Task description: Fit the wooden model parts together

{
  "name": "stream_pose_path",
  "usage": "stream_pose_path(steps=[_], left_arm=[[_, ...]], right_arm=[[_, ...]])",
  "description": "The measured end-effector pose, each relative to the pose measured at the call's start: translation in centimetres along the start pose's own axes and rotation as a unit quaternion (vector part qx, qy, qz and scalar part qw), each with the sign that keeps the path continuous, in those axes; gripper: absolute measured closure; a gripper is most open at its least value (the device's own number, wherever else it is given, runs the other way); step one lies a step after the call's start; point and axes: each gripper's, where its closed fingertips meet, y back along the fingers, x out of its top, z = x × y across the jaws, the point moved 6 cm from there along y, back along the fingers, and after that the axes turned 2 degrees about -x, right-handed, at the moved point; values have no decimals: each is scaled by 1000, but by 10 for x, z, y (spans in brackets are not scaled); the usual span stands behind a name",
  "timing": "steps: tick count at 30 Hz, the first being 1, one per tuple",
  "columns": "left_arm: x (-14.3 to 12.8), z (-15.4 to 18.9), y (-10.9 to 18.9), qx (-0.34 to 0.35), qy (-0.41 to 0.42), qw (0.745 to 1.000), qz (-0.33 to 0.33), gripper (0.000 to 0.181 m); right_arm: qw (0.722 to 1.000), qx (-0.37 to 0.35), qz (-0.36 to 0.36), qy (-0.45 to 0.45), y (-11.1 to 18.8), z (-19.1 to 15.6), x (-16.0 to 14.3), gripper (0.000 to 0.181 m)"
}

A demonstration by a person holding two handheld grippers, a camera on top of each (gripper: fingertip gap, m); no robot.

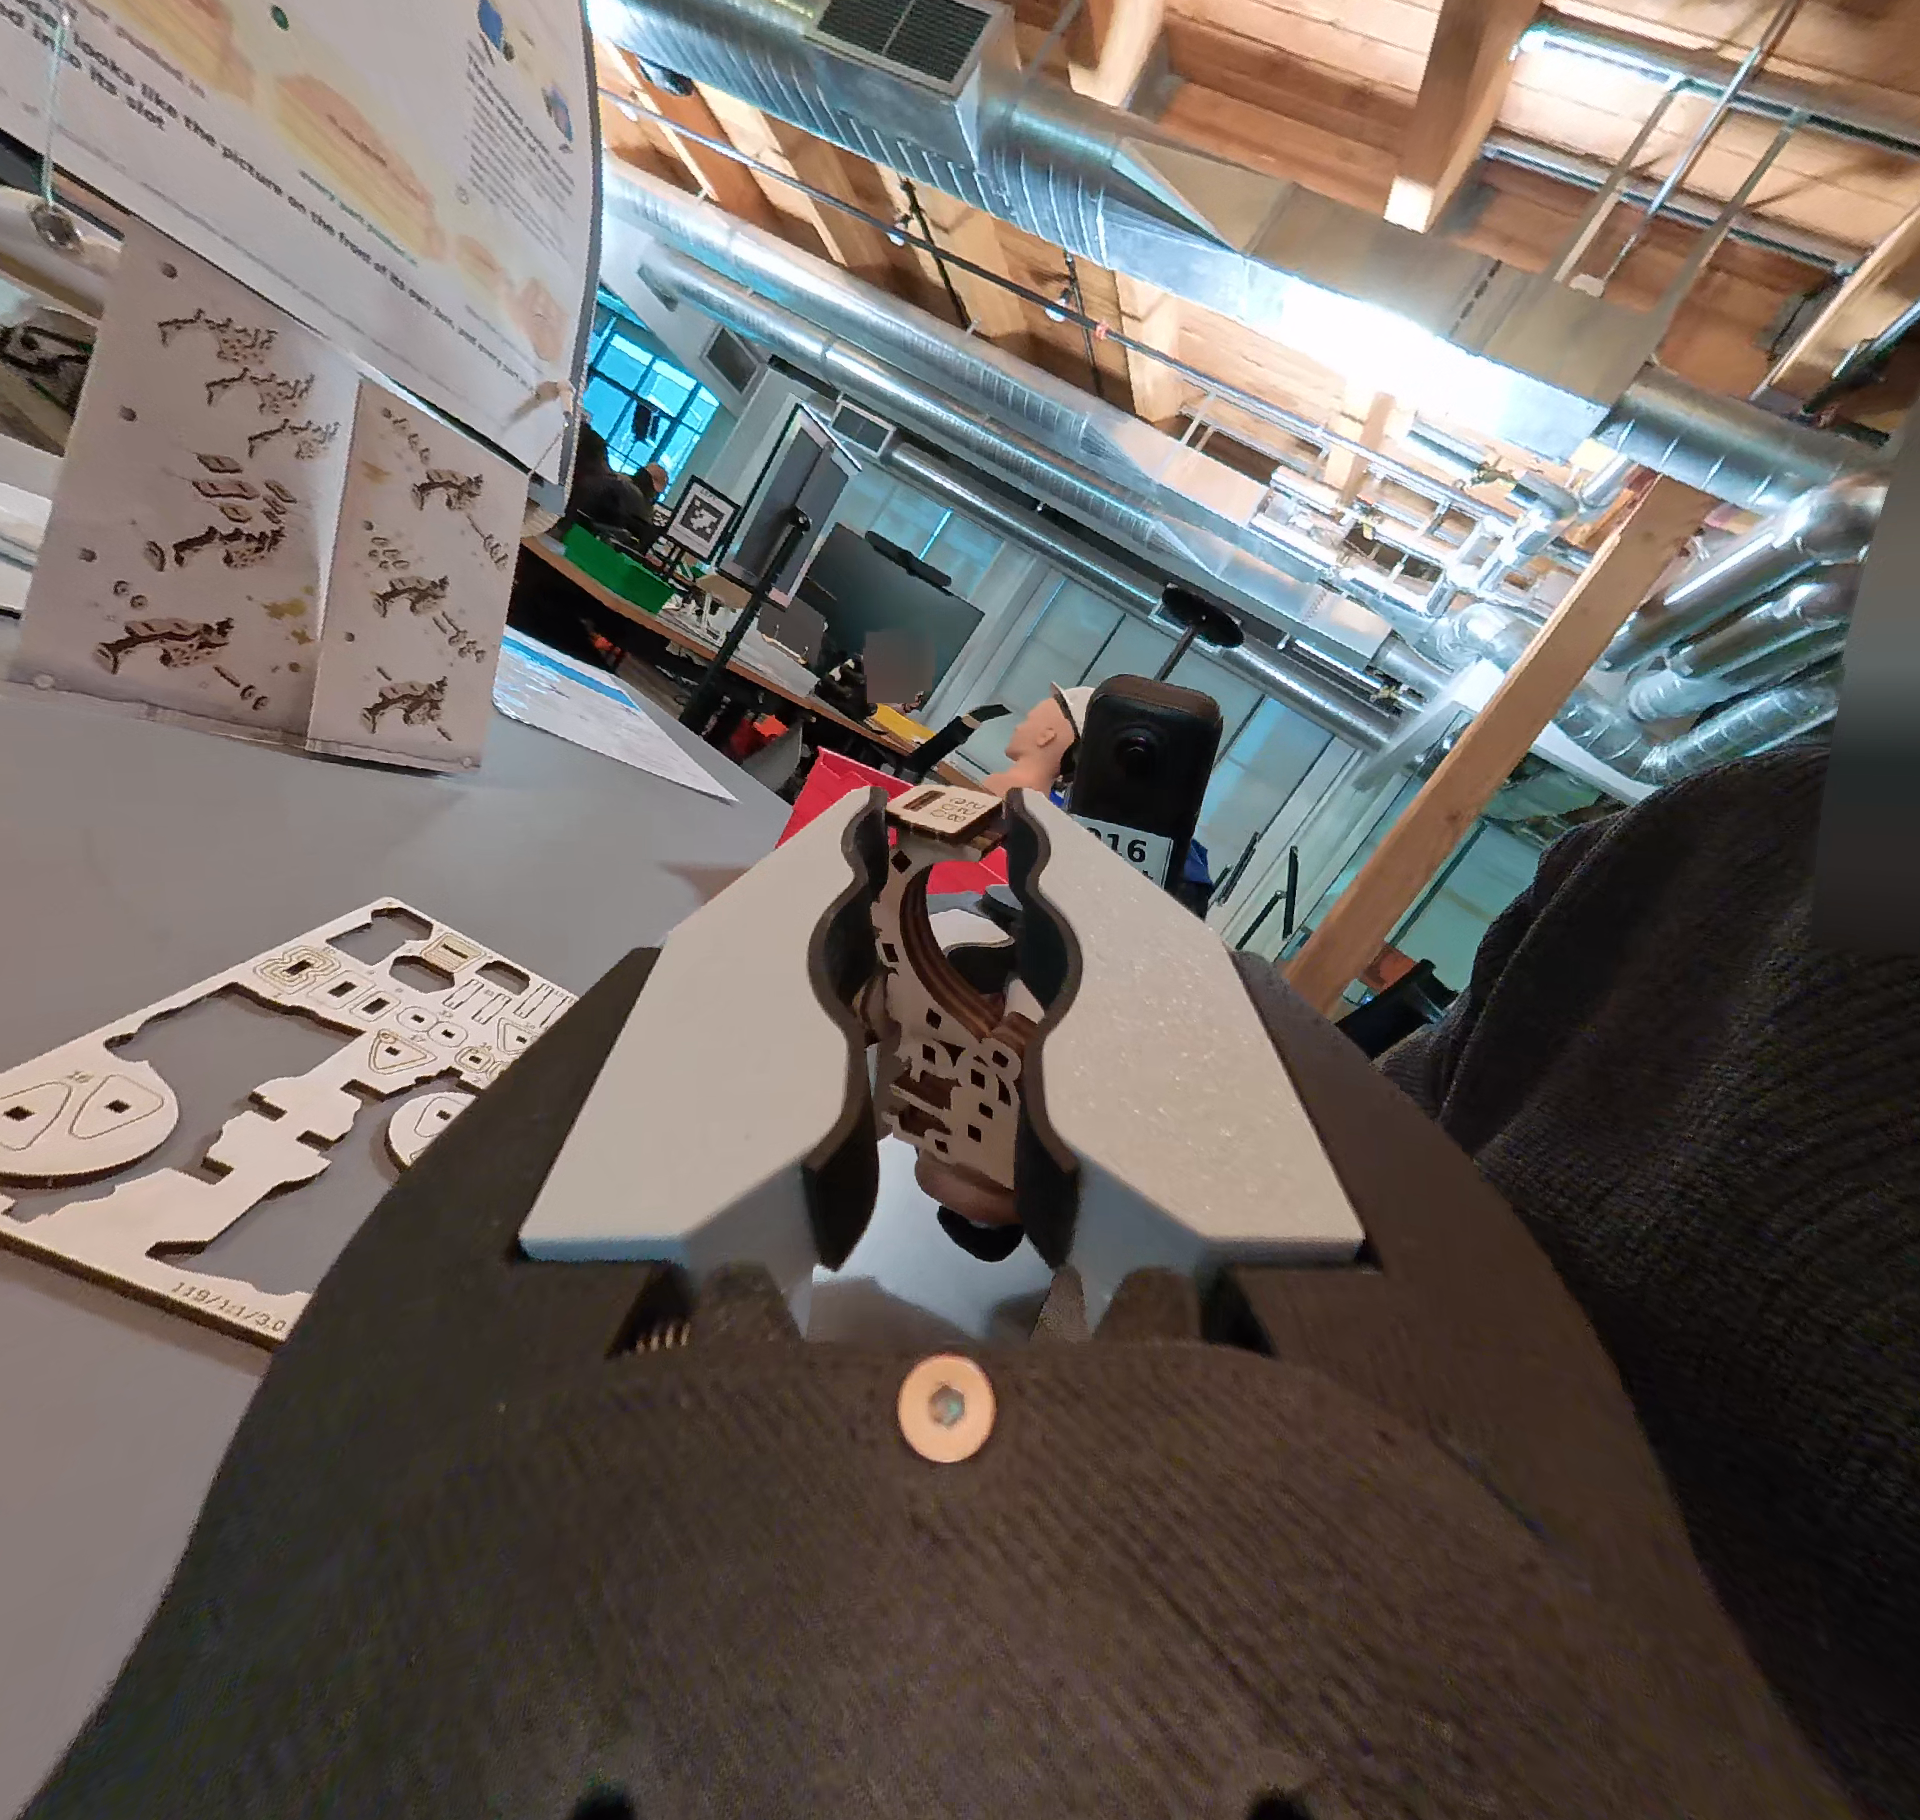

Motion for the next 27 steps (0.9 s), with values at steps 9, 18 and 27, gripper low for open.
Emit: stream_pose_path(steps=[9,18,27], left_arm=[[1,-4,-2,-11,21,1000,14,162],[9,-11,-2,-24,43,998,45,154],[1,-21,-11,-17,73,997,6,102]], right_arm=[[1000,-12,-1,-1,4,2,-1,137],[1000,-29,2,-7,10,5,-2,137],[999,-40,20,-21,17,9,1,137]])
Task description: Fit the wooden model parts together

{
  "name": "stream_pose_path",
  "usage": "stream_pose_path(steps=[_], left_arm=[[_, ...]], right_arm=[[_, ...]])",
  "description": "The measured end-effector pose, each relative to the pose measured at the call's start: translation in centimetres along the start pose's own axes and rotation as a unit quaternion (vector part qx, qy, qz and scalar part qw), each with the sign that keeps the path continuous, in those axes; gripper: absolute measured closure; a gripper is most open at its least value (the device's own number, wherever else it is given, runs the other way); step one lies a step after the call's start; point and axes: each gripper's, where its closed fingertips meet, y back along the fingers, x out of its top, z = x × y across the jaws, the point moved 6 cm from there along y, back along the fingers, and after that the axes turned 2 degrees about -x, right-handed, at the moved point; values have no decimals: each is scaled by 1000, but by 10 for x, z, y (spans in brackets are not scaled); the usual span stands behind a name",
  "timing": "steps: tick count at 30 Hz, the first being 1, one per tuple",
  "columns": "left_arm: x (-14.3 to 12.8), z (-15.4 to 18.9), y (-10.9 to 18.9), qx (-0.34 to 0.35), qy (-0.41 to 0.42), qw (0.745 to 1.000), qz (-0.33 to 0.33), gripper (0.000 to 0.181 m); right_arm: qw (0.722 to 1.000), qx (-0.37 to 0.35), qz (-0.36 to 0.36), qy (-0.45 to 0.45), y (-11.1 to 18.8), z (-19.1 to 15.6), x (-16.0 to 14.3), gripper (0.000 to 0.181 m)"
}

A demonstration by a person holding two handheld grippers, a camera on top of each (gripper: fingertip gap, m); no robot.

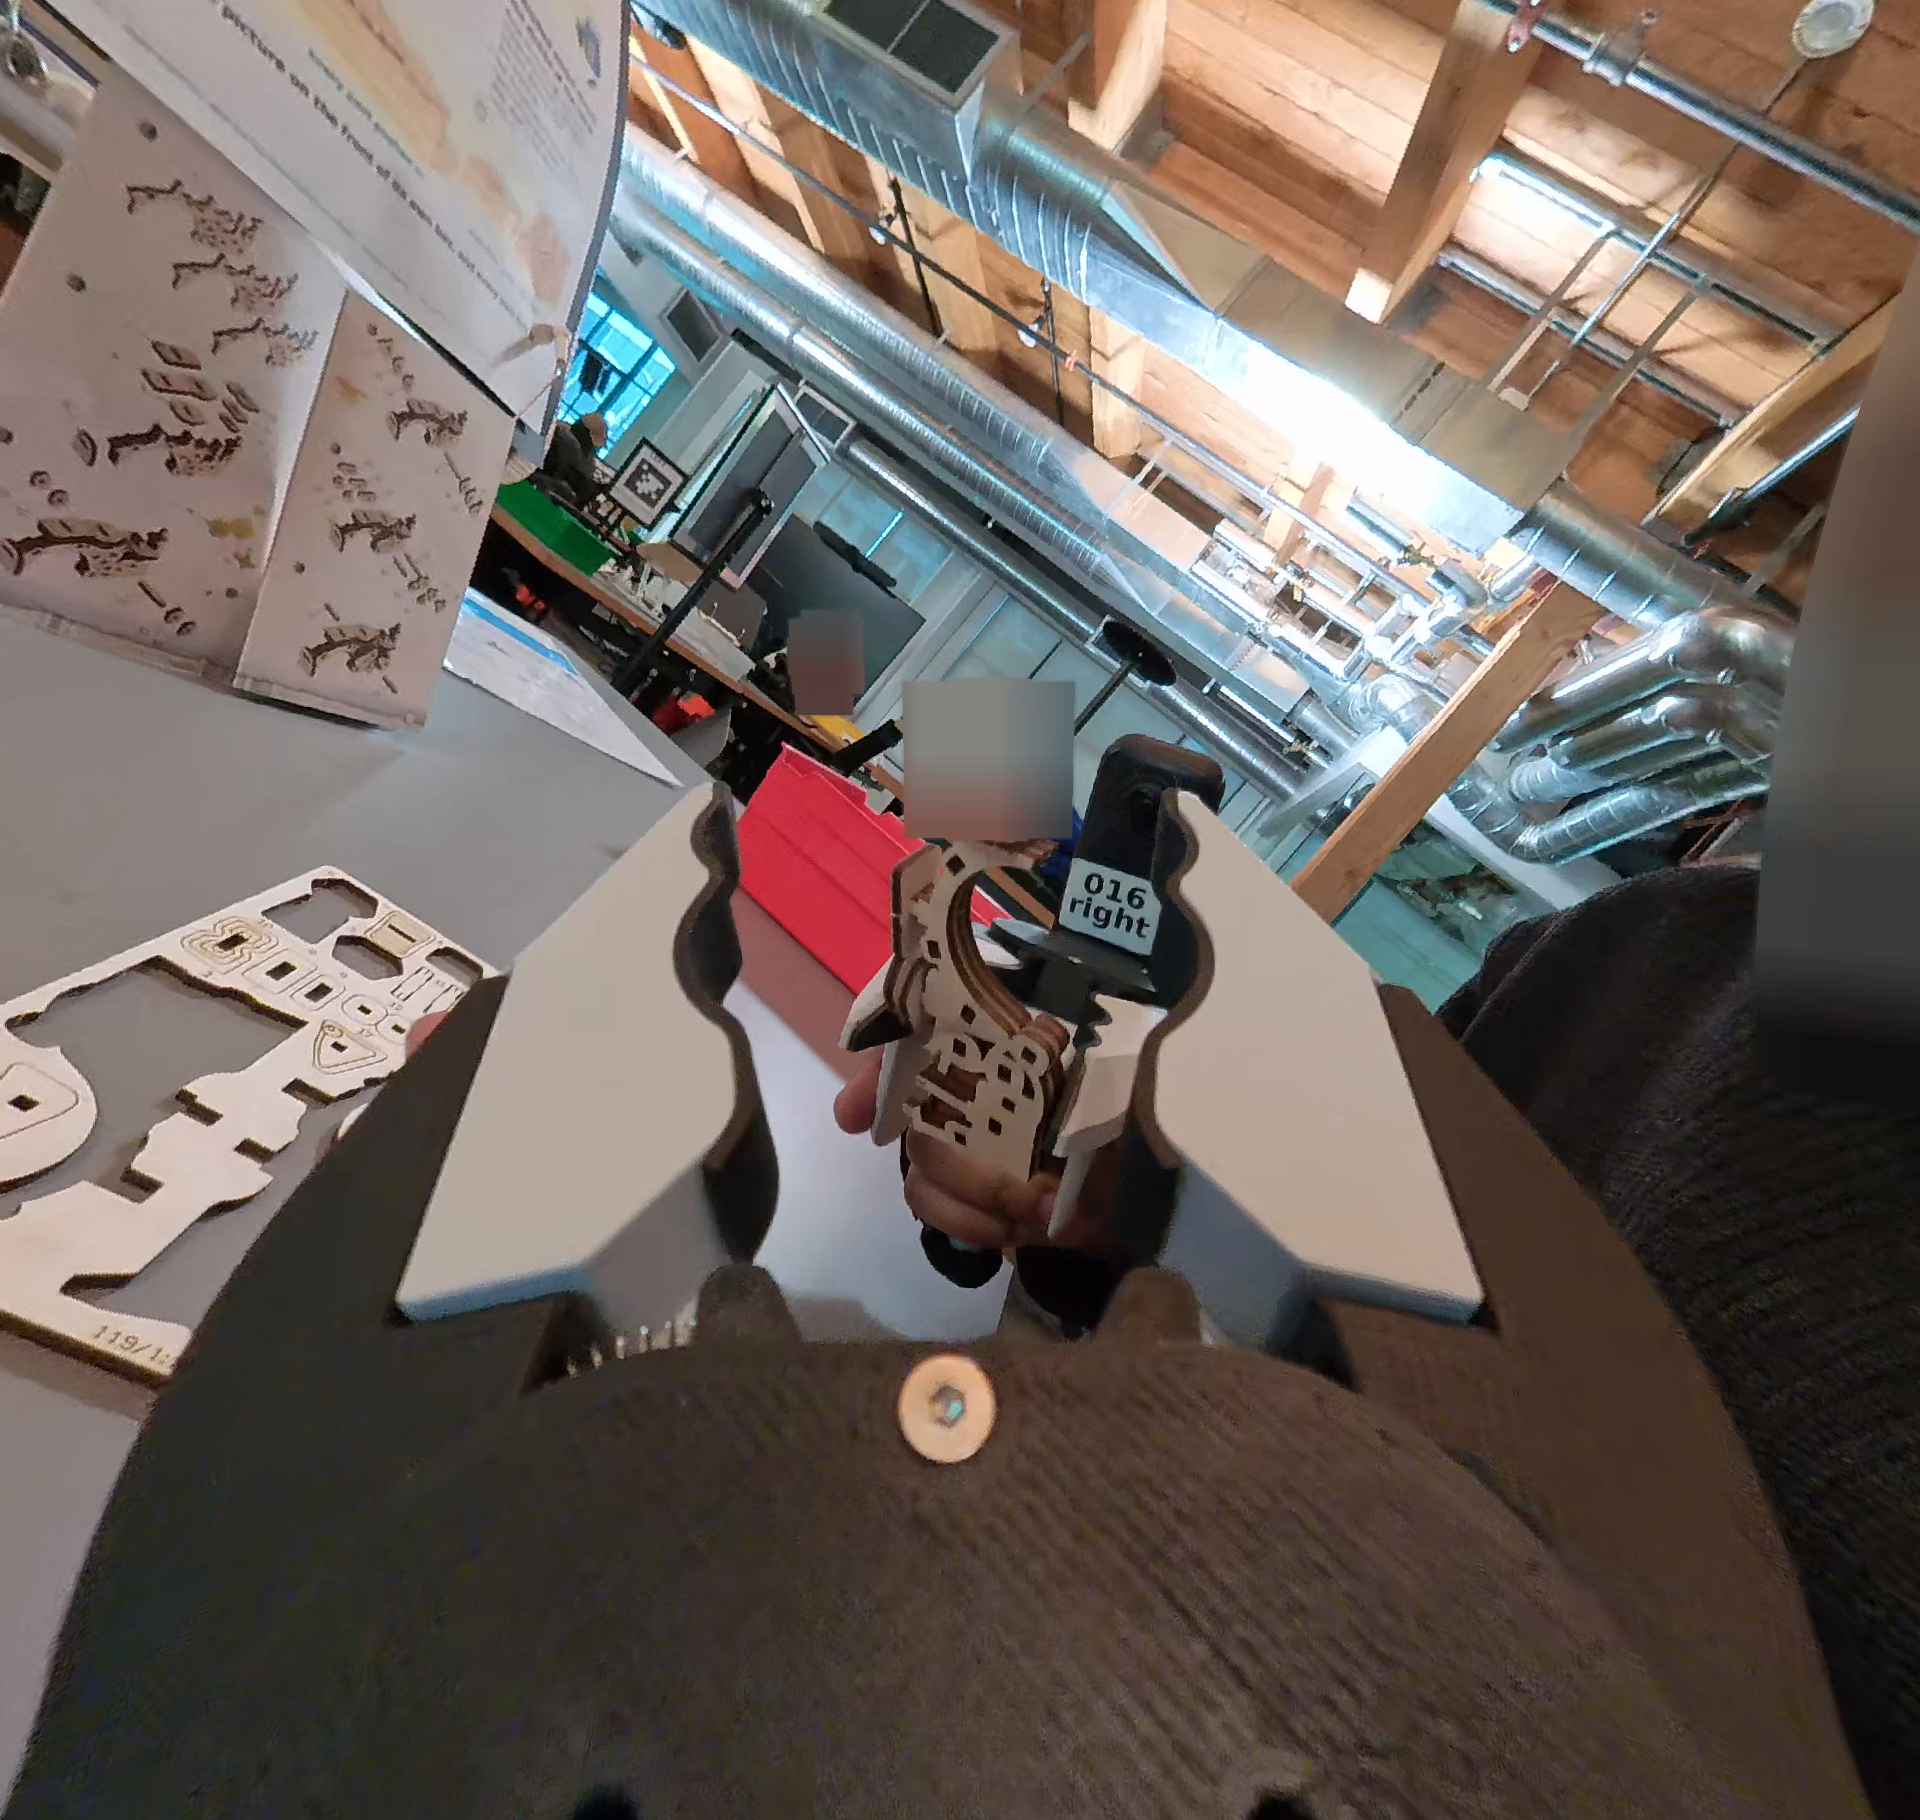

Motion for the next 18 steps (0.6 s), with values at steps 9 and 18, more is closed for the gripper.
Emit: stream_pose_path(steps=[9,18], left_arm=[[-6,3,-4,-8,-18,999,-26,87],[-8,6,-4,-13,-29,999,-24,106]], right_arm=[[1000,0,8,-14,2,2,1,137],[1000,-2,13,-18,3,3,2,137]])
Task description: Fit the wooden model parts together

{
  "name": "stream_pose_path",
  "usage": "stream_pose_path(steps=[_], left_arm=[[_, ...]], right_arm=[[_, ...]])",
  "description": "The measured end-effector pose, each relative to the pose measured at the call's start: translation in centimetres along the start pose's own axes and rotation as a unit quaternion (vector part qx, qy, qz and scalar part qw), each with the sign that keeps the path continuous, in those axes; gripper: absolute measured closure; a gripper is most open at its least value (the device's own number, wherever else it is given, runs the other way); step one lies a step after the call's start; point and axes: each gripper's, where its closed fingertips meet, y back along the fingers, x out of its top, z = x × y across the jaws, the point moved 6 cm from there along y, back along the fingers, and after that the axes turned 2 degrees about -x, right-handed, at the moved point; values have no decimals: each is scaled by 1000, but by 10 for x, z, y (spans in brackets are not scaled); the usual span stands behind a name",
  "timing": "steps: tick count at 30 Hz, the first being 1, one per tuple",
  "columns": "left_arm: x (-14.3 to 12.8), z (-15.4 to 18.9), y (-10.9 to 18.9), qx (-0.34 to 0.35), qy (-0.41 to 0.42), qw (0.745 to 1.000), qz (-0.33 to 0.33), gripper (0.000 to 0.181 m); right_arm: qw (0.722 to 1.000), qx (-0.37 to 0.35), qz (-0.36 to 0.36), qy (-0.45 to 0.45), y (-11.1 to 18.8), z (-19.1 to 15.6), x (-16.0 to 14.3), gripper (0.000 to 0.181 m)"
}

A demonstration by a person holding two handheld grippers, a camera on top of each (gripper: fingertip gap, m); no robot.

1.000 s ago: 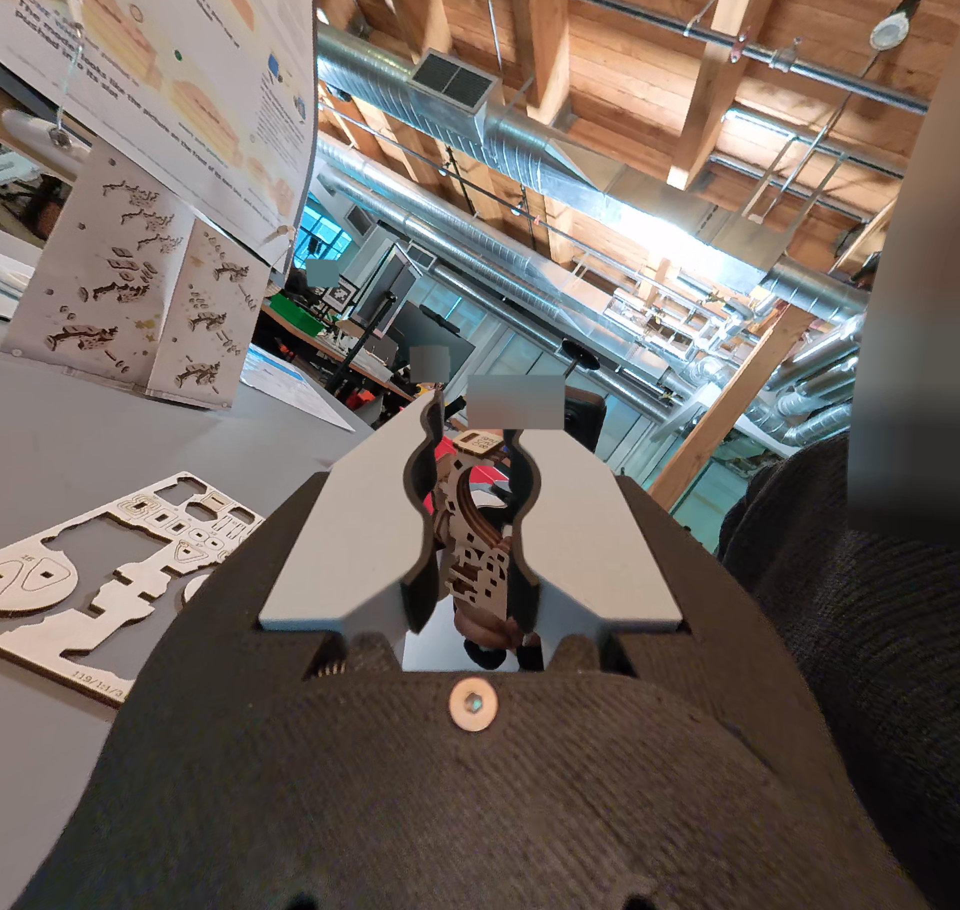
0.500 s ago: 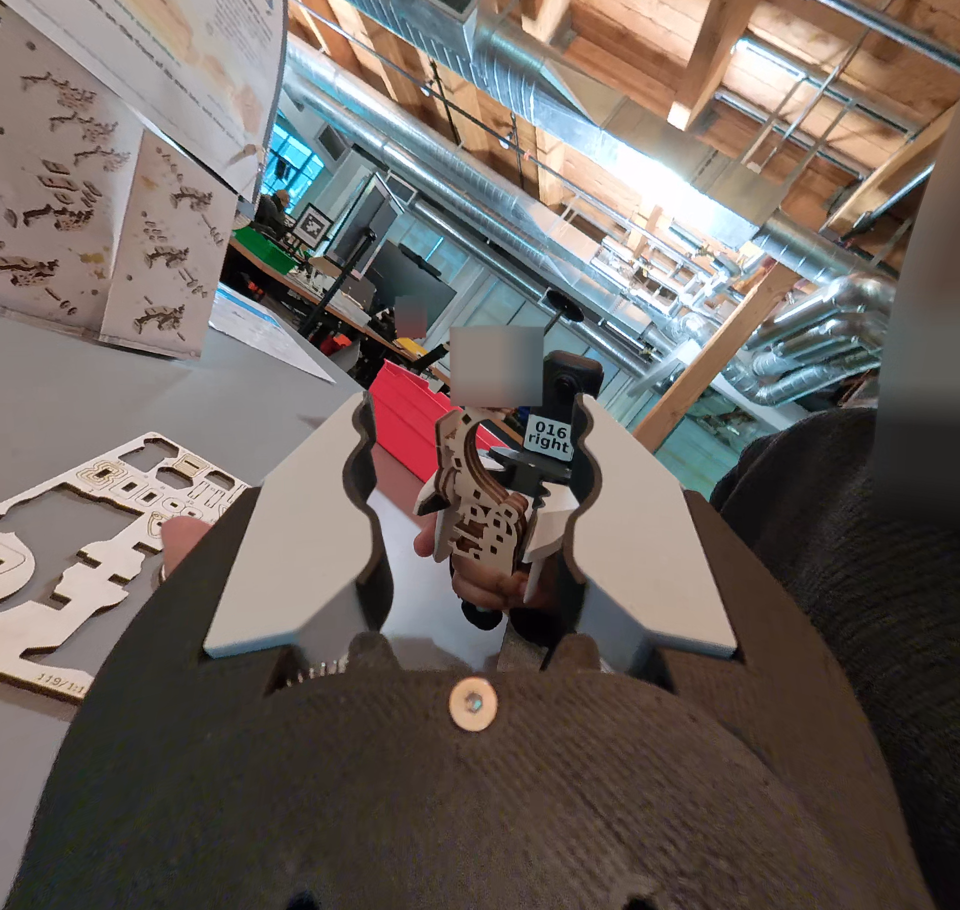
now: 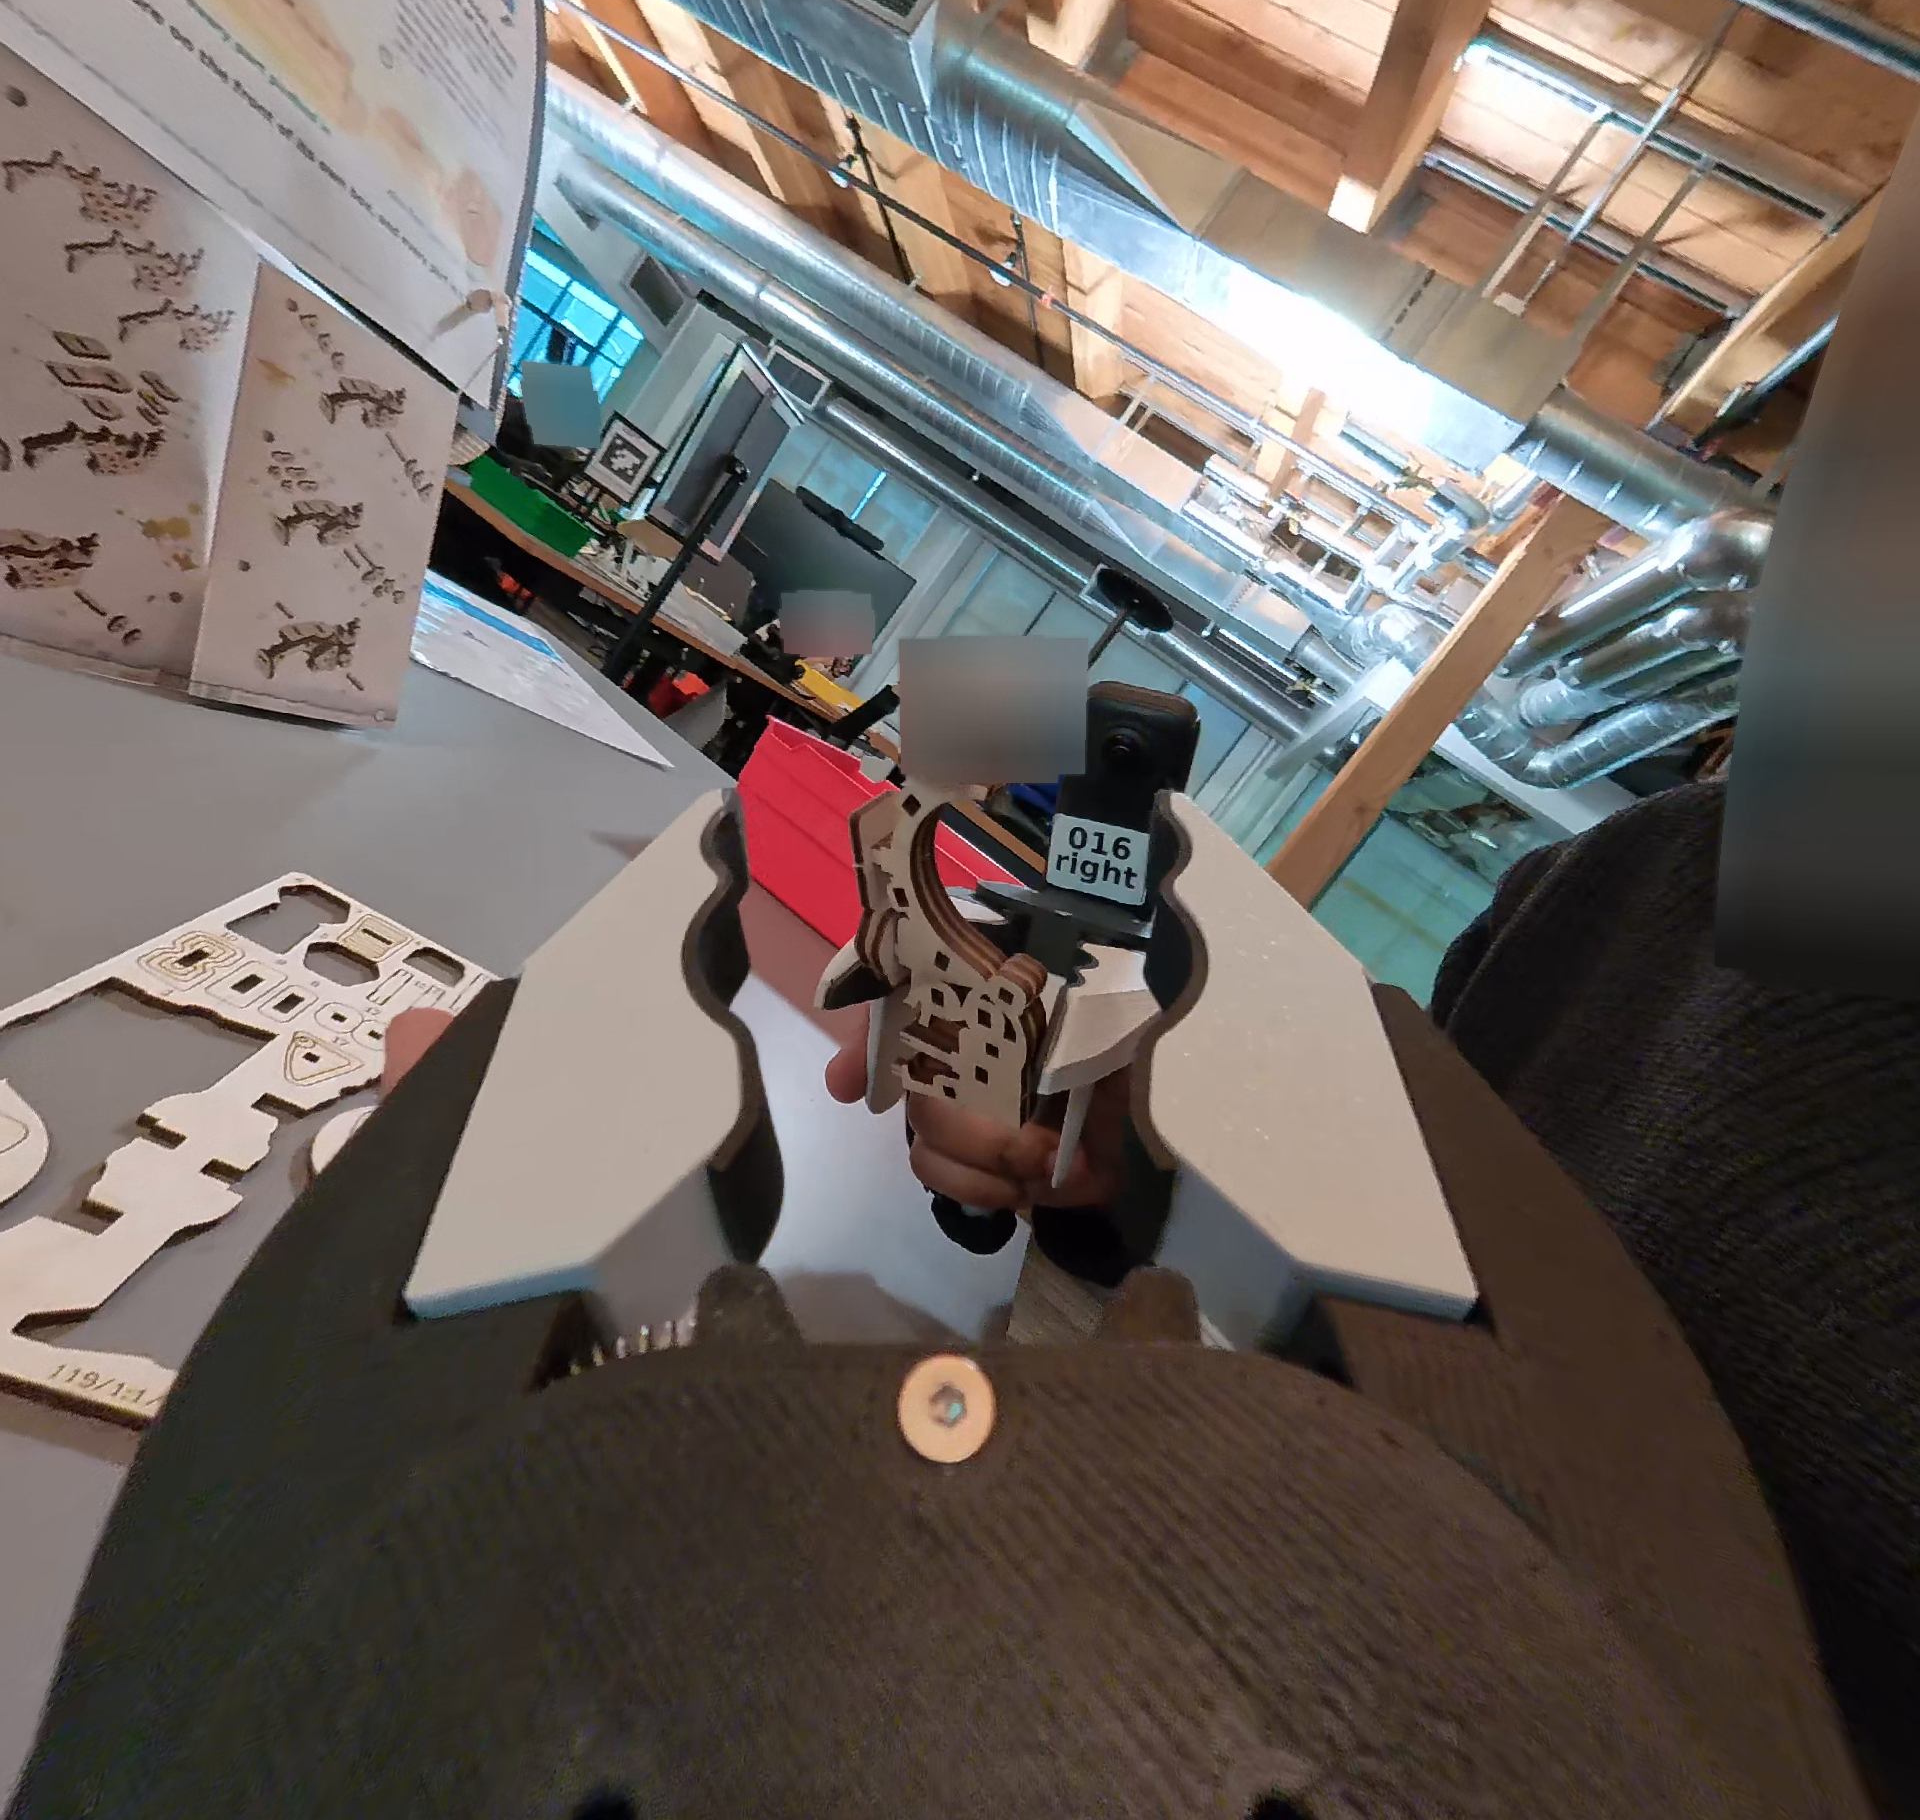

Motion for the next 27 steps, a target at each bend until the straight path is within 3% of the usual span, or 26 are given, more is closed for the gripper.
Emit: stream_pose_path(steps=[3,7,13,18,23,27], left_arm=[[0,2,-1,7,-8,1000,-3,97],[-5,11,-5,-33,3,999,-24,87],[-24,18,-17,-49,-24,995,-88,82],[-29,19,-18,-45,-61,991,-108,102],[-23,18,-15,-44,-59,994,-86,111],[-18,17,-12,-47,-59,995,-72,128]], right_arm=[[1000,-1,5,-3,1,1,1,137],[1000,-12,6,8,2,3,2,137],[990,-50,-28,126,-1,-6,-2,137],[981,-79,-34,176,0,-9,-2,137],[982,-74,-30,171,2,-9,0,137],[979,-69,-34,188,0,-13,0,137]])
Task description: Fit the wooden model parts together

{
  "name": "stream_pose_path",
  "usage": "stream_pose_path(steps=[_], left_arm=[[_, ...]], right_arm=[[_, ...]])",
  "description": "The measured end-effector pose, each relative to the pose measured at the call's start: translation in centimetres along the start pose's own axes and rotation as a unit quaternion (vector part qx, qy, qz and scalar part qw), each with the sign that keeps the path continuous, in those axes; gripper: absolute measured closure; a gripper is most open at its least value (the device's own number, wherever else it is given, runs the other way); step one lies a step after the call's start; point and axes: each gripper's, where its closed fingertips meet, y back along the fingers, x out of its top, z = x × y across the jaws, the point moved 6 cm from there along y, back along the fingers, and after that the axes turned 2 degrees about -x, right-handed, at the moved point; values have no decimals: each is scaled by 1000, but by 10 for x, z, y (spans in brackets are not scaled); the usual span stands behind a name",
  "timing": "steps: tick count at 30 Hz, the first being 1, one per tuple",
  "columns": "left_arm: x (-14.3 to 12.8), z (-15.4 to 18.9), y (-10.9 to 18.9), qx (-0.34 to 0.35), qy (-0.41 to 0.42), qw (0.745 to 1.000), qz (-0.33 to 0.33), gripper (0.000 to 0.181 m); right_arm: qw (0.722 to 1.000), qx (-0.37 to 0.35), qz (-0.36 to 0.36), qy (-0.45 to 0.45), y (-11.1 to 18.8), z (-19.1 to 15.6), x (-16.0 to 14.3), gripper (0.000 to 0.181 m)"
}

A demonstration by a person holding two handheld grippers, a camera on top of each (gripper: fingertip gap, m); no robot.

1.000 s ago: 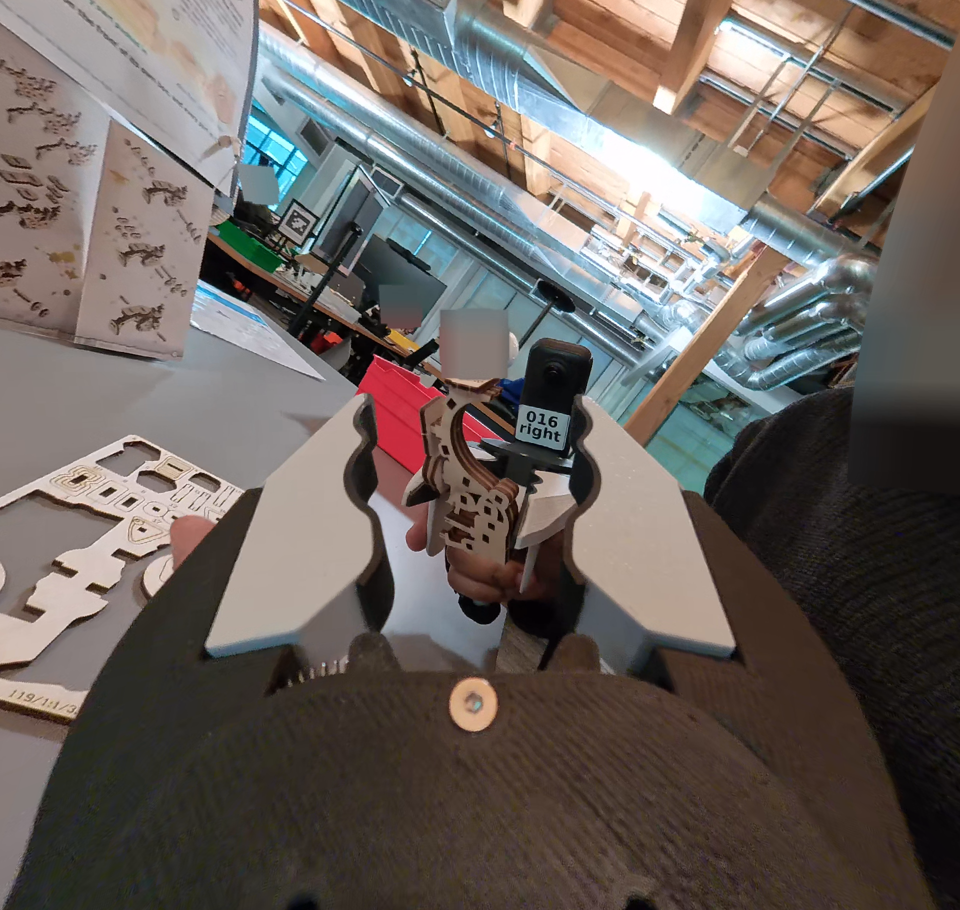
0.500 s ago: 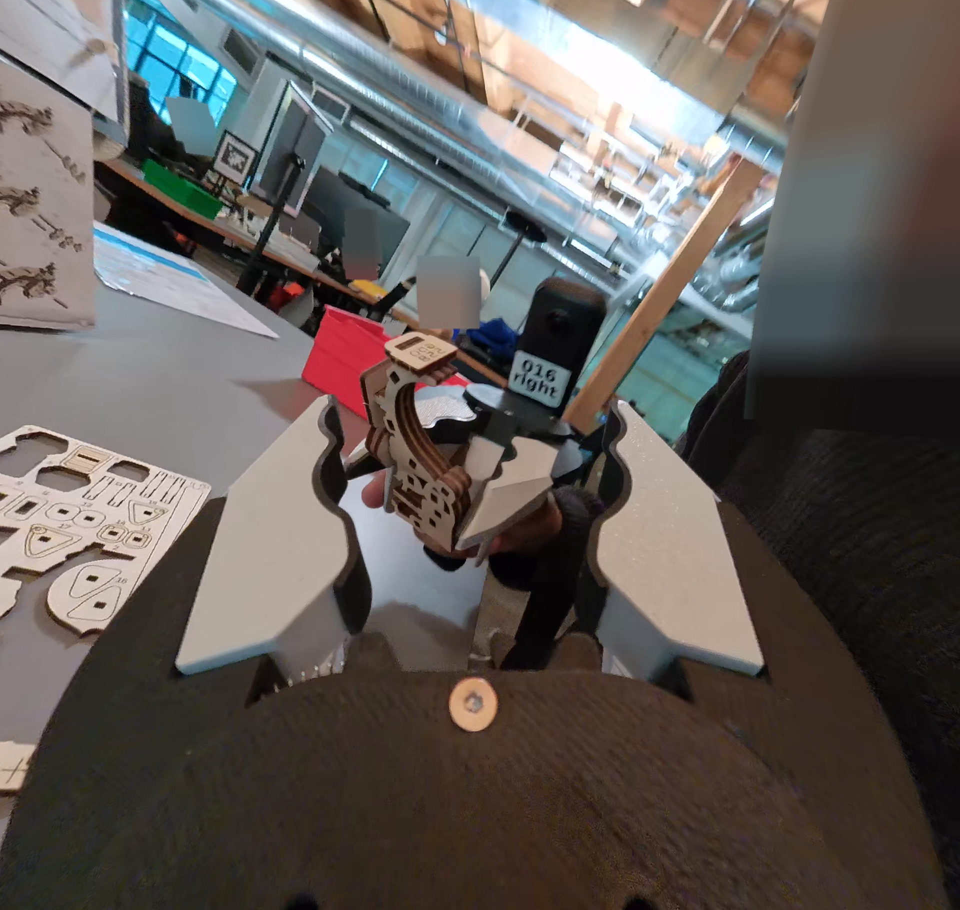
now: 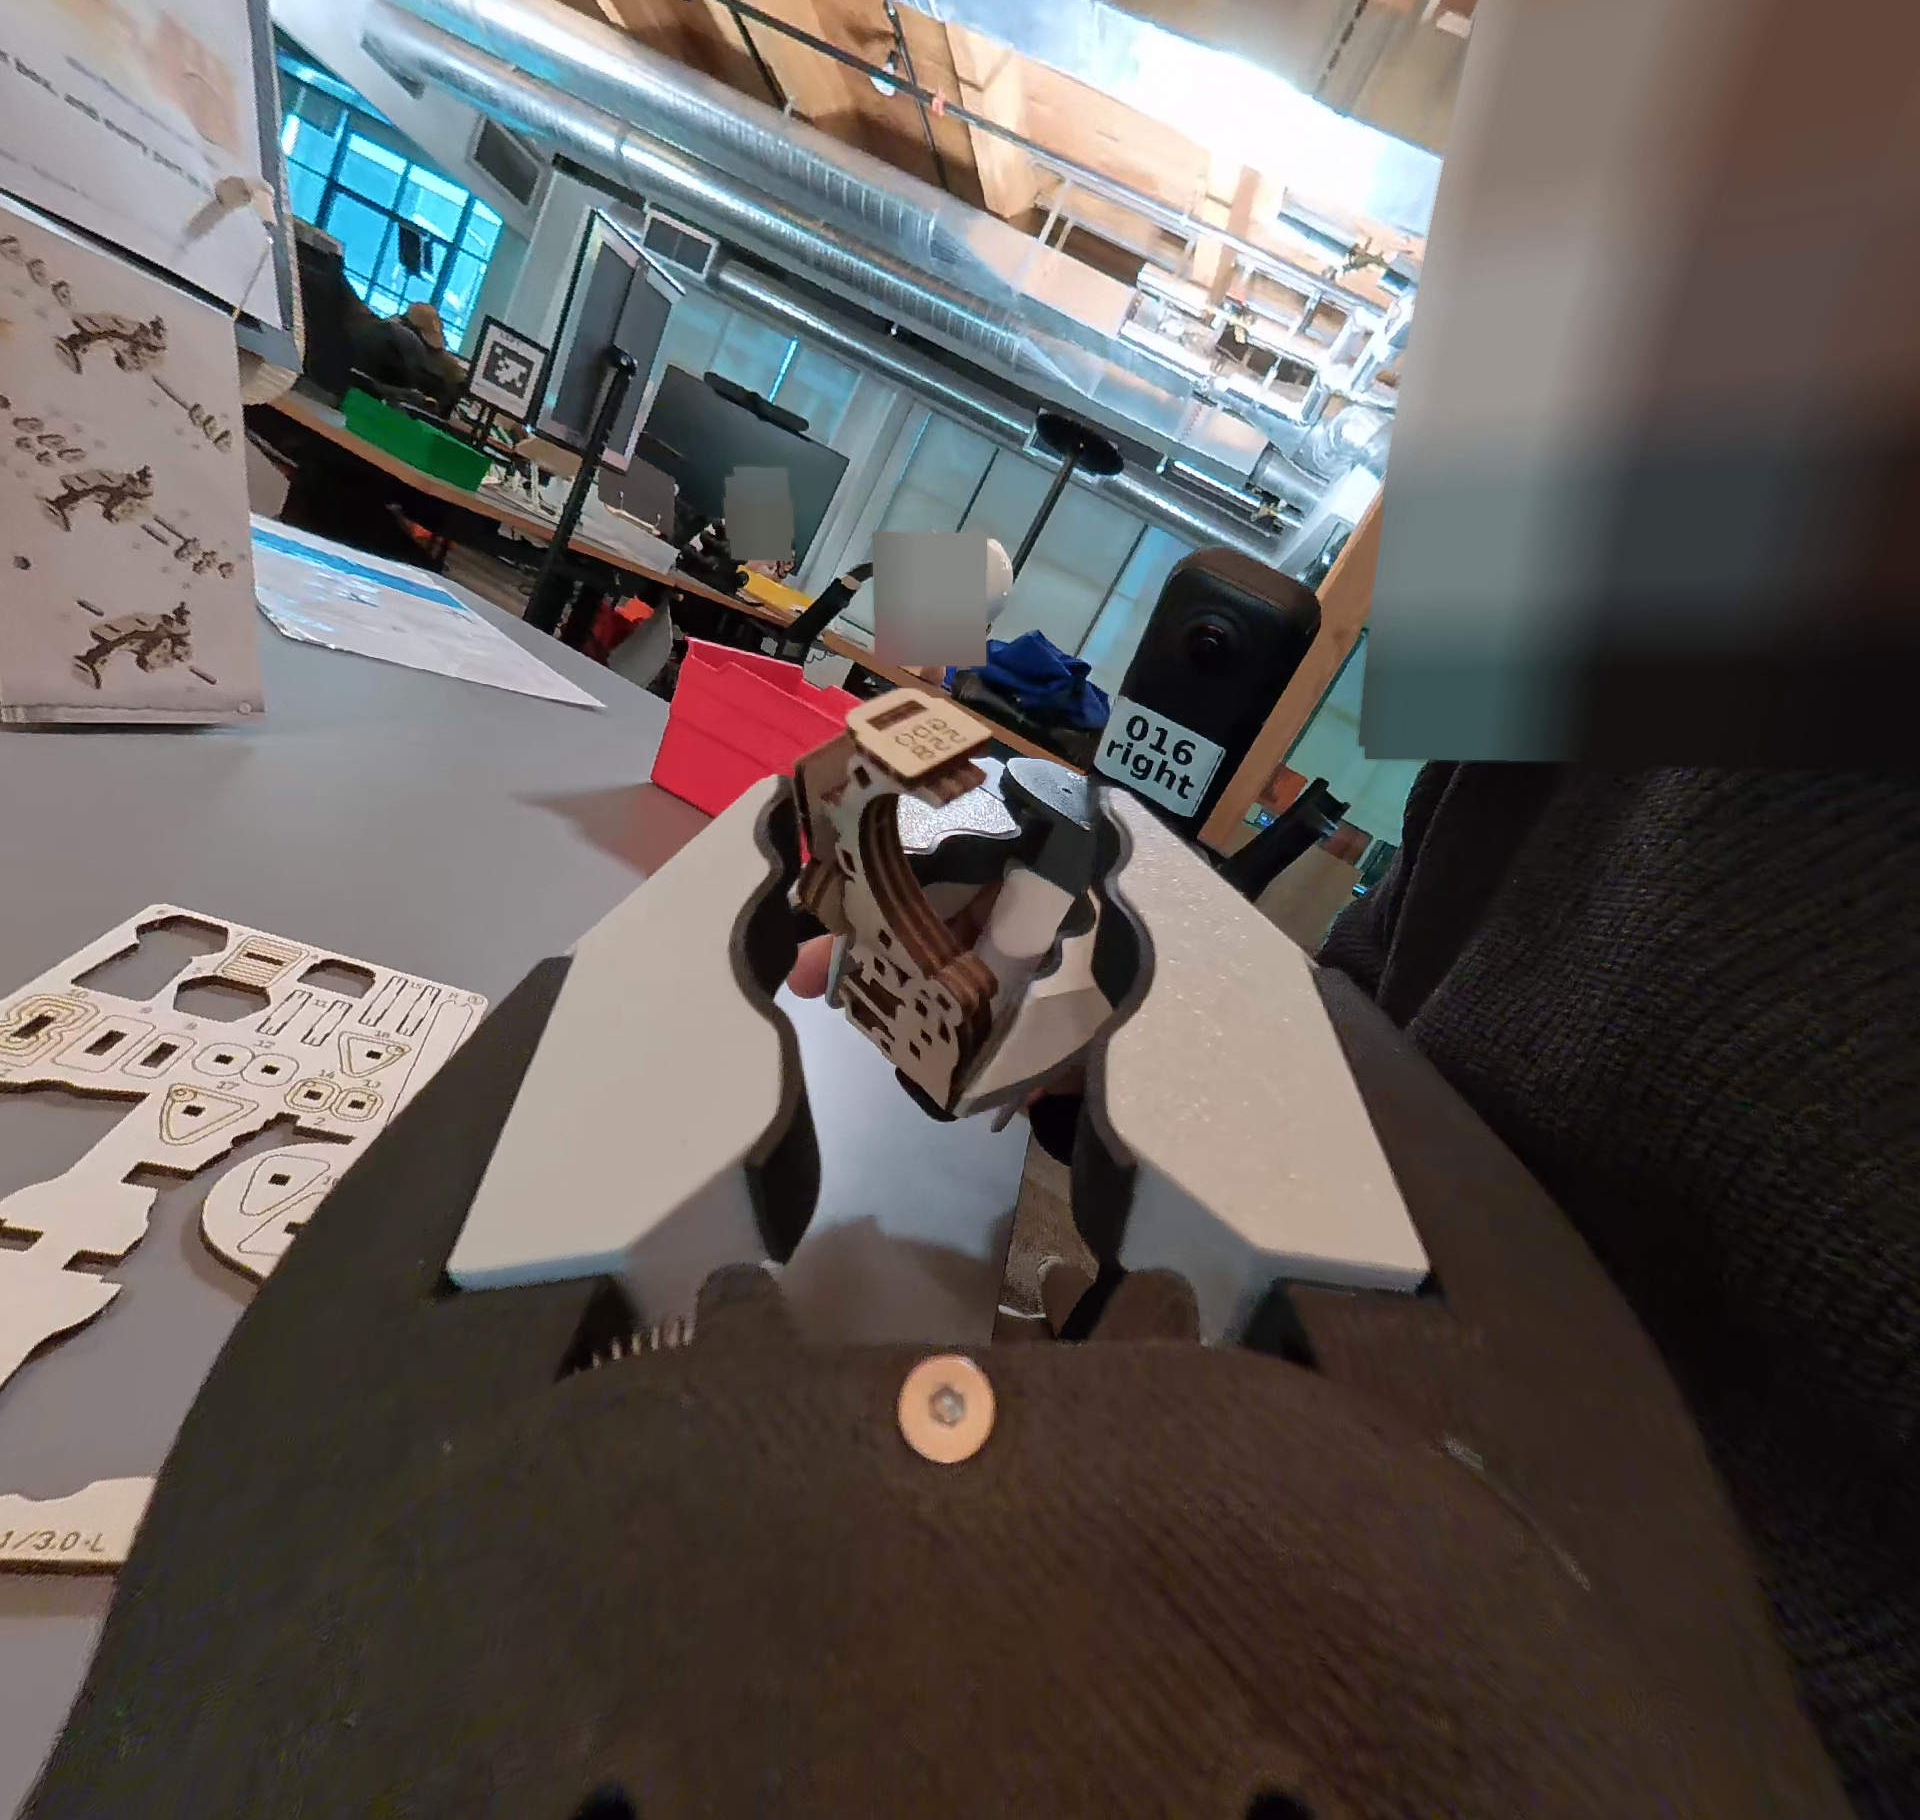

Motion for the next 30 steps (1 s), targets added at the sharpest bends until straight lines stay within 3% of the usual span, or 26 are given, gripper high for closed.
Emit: stream_pose_path(steps=[7,17,20,30], left_arm=[[1,-3,3,9,-6,1000,8,160],[6,2,8,-47,20,999,16,156],[9,4,11,-65,29,997,29,168],[9,8,10,-85,30,996,29,168]], right_arm=[[1000,17,8,7,0,-8,4,137],[996,68,47,-36,5,-11,11,137],[991,100,62,-65,6,-13,14,137],[985,135,69,-86,7,-17,16,137]])
